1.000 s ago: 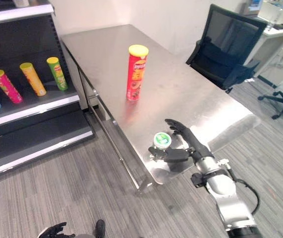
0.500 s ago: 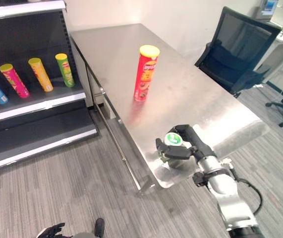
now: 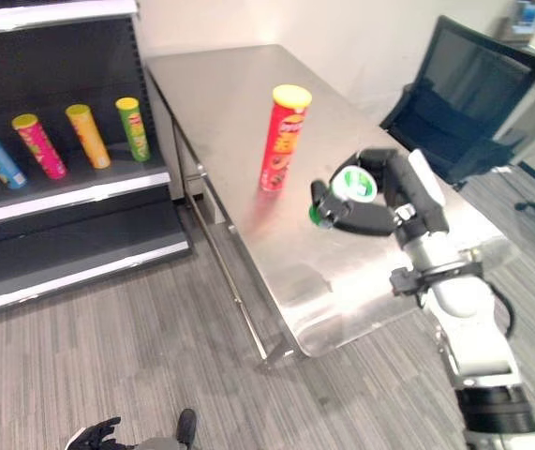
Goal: Put the goods on the table back onto the shelves and tidy them up.
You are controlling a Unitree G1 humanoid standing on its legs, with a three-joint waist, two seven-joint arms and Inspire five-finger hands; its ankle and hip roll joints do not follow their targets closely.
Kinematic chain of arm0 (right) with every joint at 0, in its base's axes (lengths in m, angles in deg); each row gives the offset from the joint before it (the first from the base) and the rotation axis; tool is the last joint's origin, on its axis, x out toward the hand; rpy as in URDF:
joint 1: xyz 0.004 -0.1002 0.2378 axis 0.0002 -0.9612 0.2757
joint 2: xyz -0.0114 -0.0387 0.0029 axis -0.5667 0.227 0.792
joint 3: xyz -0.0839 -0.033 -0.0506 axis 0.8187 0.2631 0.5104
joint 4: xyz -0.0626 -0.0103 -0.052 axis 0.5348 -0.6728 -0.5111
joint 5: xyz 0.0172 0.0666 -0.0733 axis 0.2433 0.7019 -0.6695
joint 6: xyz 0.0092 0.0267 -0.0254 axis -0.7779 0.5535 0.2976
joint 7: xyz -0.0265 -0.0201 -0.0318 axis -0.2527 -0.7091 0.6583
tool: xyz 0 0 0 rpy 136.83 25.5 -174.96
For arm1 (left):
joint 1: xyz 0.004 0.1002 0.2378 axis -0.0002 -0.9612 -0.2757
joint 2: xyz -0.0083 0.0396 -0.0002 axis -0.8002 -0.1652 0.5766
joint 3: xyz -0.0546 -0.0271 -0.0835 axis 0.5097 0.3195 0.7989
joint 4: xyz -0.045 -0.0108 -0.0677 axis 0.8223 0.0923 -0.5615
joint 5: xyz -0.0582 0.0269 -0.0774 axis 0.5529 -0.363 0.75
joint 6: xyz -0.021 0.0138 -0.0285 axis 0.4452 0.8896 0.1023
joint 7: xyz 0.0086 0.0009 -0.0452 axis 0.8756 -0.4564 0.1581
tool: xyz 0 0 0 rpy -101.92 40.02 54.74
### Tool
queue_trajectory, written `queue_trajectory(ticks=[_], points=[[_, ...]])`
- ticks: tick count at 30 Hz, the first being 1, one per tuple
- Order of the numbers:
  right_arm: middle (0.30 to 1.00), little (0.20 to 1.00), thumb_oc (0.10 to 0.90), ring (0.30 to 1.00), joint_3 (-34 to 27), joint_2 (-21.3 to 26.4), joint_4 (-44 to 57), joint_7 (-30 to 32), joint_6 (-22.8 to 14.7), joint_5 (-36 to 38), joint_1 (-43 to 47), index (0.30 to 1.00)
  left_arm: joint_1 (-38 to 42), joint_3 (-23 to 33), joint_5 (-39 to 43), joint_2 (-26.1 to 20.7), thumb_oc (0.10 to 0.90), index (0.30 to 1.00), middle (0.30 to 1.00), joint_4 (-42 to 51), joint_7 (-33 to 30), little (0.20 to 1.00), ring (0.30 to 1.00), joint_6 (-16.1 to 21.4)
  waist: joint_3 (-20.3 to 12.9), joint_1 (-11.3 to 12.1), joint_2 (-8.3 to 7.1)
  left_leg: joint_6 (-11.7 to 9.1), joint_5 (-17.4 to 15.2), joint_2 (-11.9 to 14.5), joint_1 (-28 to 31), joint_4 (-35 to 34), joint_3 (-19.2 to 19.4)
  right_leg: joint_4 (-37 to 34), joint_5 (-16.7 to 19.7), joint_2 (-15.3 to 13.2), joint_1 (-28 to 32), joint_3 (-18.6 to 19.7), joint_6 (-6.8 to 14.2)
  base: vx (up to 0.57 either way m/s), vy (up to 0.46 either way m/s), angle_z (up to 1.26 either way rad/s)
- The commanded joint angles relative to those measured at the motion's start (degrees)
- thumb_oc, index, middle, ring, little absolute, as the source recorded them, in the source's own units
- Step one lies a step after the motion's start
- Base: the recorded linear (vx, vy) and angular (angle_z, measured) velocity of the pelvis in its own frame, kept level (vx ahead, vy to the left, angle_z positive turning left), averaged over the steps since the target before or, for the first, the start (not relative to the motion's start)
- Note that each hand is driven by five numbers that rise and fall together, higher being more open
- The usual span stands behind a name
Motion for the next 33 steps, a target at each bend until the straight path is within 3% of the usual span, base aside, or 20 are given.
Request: queue_trajectory(ticks=[1,7,9,11,12,13,14,15,17,19,21,23,24,25,26,28,29,30,31,33], points=[[0.300,0.300,0.400,0.300,-3.4,3.6,5.3,1.9,-7.2,7.0,6.7,0.300,0.7,-1.8,1.1,-2.3,0.800,0.900,0.900,-0.2,1.1,0.900,0.900,0.9,-3.9,2.5,1.50,-6.0,-0.4,10.3,2.5,0.4,3.3,0.4,-0.1,1.4,-2.7,0.6,1.9,-0.03,-0.046,0.09],[0.300,0.300,0.400,0.300,-2.6,3.5,3.3,3.0,-8.3,10.1,9.9,0.300,1.1,-1.9,3.3,-1.9,0.800,0.900,0.900,-0.1,0.6,0.900,0.900,0.8,-1.5,4.1,1.01,-6.2,-1.4,9.6,-1.8,7.2,0.5,0.4,0.2,0.9,-1.7,-1.3,1.3,-0.08,-0.014,0.21],[0.300,0.300,0.400,0.300,-3.5,3.3,3.3,3.3,-8.3,10.1,9.7,0.300,1.2,-1.7,3.5,-2.1,0.800,0.900,0.900,0.0,0.7,0.900,0.900,0.8,-1.3,4.4,0.59,-6.5,-1.5,10.6,-2.3,7.9,-0.4,0.4,0.3,0.6,-1.6,-1.7,1.2,-0.02,0.072,0.38],[0.300,0.300,0.400,0.300,-4.9,4.5,3.7,3.7,-9.3,11.3,9.5,0.300,2.2,-2.4,4.1,-2.5,0.800,0.900,0.900,-0.2,0.0,0.900,0.900,1.0,-0.7,3.3,-0.30,-7.0,-1.1,16.4,-1.2,8.2,0.1,0.4,1.0,-1.9,-1.7,-3.5,2.3,-0.06,0.336,0.42],[0.300,0.300,0.400,0.300,-5.3,4.8,4.1,3.8,-9.2,11.5,9.2,0.300,2.2,-2.2,4.5,-2.5,0.800,0.900,0.900,0.0,-0.3,0.900,0.900,1.1,-1.0,2.6,-0.12,-7.1,-0.7,17.9,-0.6,7.6,0.7,0.4,1.1,-2.5,-2.1,-3.9,2.6,-0.05,0.437,0.27],[0.300,0.300,0.400,0.300,-6.6,5.2,4.5,4.1,-9.4,11.5,8.6,0.300,2.2,-1.7,4.8,-2.6,0.800,0.900,0.900,0.0,-0.5,0.900,0.900,1.2,-1.4,1.7,0.22,-7.5,0.2,19.5,-0.1,6.4,1.8,0.4,1.2,-3.3,-2.4,-4.4,3.2,0.00,0.512,0.25],[0.300,0.300,0.400,0.300,-9.4,5.5,5.4,4.7,-9.5,11.5,6.4,0.300,2.4,-1.7,4.6,-2.7,0.800,0.900,0.900,-0.3,-0.7,0.900,0.900,1.1,-2.8,0.1,1.42,-8.5,2.2,21.6,0.8,2.7,5.6,0.4,1.6,-4.5,-2.3,-5.6,4.2,0.04,0.540,0.40],[0.300,0.300,0.400,0.300,-10.1,5.2,5.6,4.8,-9.5,11.4,6.0,0.300,2.3,-1.7,4.2,-2.8,0.800,0.900,0.900,-0.6,-0.6,0.900,0.900,1.1,-3.5,-0.2,2.17,-9.0,1.9,21.8,1.5,1.2,7.1,0.4,1.8,-5.0,-2.3,-5.5,4.6,0.08,0.565,0.62],[0.300,0.300,0.400,0.300,-11.9,5.0,6.2,5.4,-9.4,10.8,4.7,0.300,2.4,-2.1,3.0,-3.0,0.800,0.900,0.900,-1.1,-0.2,0.900,0.900,0.9,-4.9,-0.6,2.61,-9.4,0.5,20.1,1.4,1.0,7.0,0.5,3.3,-7.8,-2.5,-6.2,5.9,0.09,0.493,0.59],[0.300,0.300,0.400,0.300,-13.3,5.2,6.6,6.3,-8.9,8.8,3.9,0.300,3.9,-3.1,2.0,-3.4,0.800,0.900,0.900,-1.5,-0.3,0.900,0.900,1.0,-5.2,-0.7,1.58,-8.7,-1.9,16.8,0.5,2.2,7.0,1.0,5.8,-12.5,-2.3,-7.4,7.8,0.06,0.509,0.61],[0.300,0.300,0.400,0.300,-12.6,5.4,6.5,7.1,-8.3,7.0,4.6,0.300,4.3,-3.8,1.7,-3.8,0.800,0.900,0.900,-0.7,-0.2,0.900,0.900,1.2,-5.2,-0.5,0.59,-6.5,-4.4,12.5,0.2,2.8,7.2,3.2,8.9,-17.2,-3.4,-7.3,8.9,0.04,0.483,0.60],[0.300,0.300,0.400,0.300,-10.2,5.2,6.2,8.3,-7.9,5.2,7.6,0.300,4.1,-3.4,1.7,-5.1,0.800,0.900,0.900,0.3,-0.5,0.900,0.900,1.3,-4.5,0.1,0.35,-3.9,-5.6,8.2,1.5,1.0,9.4,8.3,14.4,-22.3,-6.4,-7.7,9.1,0.00,0.488,0.31],[0.300,0.300,0.400,0.300,-10.1,5.2,6.2,8.3,-7.9,5.2,7.6,0.300,4.1,-3.3,1.6,-5.0,0.800,0.900,0.900,0.3,-0.5,0.900,0.900,1.3,-4.5,0.1,0.31,-3.9,-5.6,8.1,1.6,1.0,9.5,8.4,14.4,-22.3,-6.5,-7.6,9.1,0.03,0.597,-0.03],[0.300,0.300,0.400,0.300,-9.1,6.0,6.2,8.4,-7.6,3.9,7.8,0.300,4.5,-3.4,1.5,-6.4,0.800,0.900,0.900,1.3,-0.8,0.900,0.900,1.0,-3.4,-1.1,0.76,-2.2,-5.9,5.5,2.1,0.3,8.6,13.5,12.0,-19.0,-9.5,-3.6,7.0,0.06,0.448,-0.06],[0.300,0.300,0.400,0.300,-9.4,6.6,6.2,8.4,-7.7,3.9,7.5,0.300,4.5,-3.4,1.6,-6.5,0.800,0.900,0.900,1.7,-0.7,0.900,0.900,1.0,-3.0,-1.5,1.09,-1.7,-5.9,4.9,2.3,0.3,8.0,14.0,9.3,-16.0,-11.0,-0.6,6.1,0.10,0.509,0.11],[0.300,0.300,0.400,0.300,-9.4,7.5,5.9,8.7,-8.0,4.3,8.2,0.300,4.5,-3.5,1.2,-6.5,0.800,0.900,0.900,1.1,-0.4,0.900,0.900,1.0,-2.9,-1.8,1.57,-1.2,-6.3,3.9,3.0,0.3,7.2,13.0,5.1,-11.4,-12.1,1.8,4.9,0.12,0.168,0.78],[0.300,0.300,0.400,0.300,-9.2,8.0,5.6,8.7,-8.2,4.5,8.9,0.300,4.5,-3.4,1.0,-6.4,0.800,0.900,0.900,0.7,-0.3,0.900,0.900,1.0,-2.6,-1.9,1.48,-1.0,-6.2,3.3,3.1,0.3,6.7,11.7,4.8,-9.4,-12.6,2.5,4.3,0.08,0.069,0.64],[0.300,0.300,0.400,0.300,-9.1,8.1,5.6,8.7,-8.2,4.5,9.0,0.300,4.5,-3.4,1.0,-6.4,0.800,0.900,0.900,0.7,-0.4,0.900,0.900,1.0,-2.7,-2.0,1.50,-1.0,-6.1,3.3,3.1,0.3,6.7,11.6,4.8,-9.3,-12.6,2.5,4.3,0.13,0.059,0.21],[0.300,0.300,0.400,0.300,-7.5,9.1,4.9,8.7,-8.3,5.0,10.3,0.300,4.6,-3.6,1.0,-6.1,0.800,0.900,0.900,0.3,-0.3,0.900,0.900,0.8,-1.9,-2.2,1.12,-0.6,-6.6,2.4,3.9,0.3,6.0,9.9,4.6,-5.2,-14.6,4.3,3.9,0.13,0.060,0.36],[0.300,0.300,0.400,0.300,-6.5,8.9,4.5,8.9,-9.1,6.5,11.1,0.300,4.7,-3.9,1.1,-5.5,0.800,0.900,0.900,0.4,-0.2,0.900,0.900,0.7,-1.0,-2.8,0.82,-0.2,-6.4,1.1,4.0,0.3,5.1,8.4,5.8,-2.0,-17.0,5.4,3.9,0.13,0.079,0.55]])
